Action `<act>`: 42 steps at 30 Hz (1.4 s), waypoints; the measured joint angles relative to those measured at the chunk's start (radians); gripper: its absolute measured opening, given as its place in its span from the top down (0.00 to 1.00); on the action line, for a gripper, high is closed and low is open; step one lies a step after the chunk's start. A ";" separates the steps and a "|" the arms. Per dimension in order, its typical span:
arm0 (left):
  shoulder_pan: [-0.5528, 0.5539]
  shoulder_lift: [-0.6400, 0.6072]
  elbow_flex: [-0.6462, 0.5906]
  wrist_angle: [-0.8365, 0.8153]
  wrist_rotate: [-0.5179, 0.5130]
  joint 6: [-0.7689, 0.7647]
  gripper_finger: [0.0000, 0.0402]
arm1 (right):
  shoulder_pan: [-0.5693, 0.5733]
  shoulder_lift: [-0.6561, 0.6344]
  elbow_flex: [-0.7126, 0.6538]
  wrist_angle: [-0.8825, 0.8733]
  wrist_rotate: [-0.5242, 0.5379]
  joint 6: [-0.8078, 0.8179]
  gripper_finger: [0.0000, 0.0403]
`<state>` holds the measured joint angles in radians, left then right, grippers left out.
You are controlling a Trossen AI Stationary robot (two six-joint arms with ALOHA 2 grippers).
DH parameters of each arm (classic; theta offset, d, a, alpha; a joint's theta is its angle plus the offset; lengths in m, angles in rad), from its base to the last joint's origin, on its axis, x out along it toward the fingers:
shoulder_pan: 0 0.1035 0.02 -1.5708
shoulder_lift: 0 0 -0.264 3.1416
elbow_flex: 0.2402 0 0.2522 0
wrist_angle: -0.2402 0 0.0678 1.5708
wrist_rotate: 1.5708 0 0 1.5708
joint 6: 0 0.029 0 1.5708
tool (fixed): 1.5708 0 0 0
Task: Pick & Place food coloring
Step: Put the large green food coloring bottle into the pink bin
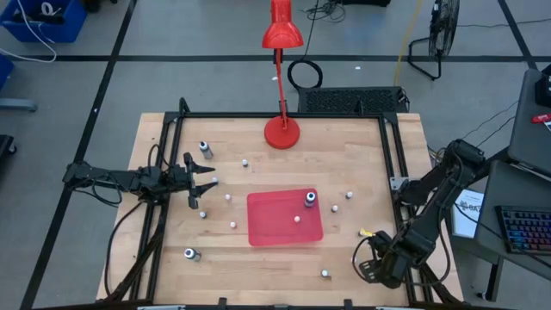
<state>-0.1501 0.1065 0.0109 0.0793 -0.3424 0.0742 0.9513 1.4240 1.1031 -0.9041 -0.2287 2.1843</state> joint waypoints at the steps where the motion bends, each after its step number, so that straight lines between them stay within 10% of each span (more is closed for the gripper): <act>1: 0.000 0.000 0.000 0.000 0.000 0.000 0.44 | 0.000 0.000 -0.003 -0.006 -0.011 -0.009 0.54; 22: 0.000 0.000 0.000 0.000 0.000 0.000 0.44 | -0.158 -0.042 -0.006 -0.052 0.018 -0.309 0.54; 42: 0.000 0.000 0.000 0.000 0.000 0.000 0.44 | -0.037 -0.040 -0.006 -0.111 -0.011 -0.119 0.54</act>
<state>-0.1501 0.1063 0.0109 0.0792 -0.3423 0.0742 0.9144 1.3838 1.0973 -1.0153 -0.2398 2.0648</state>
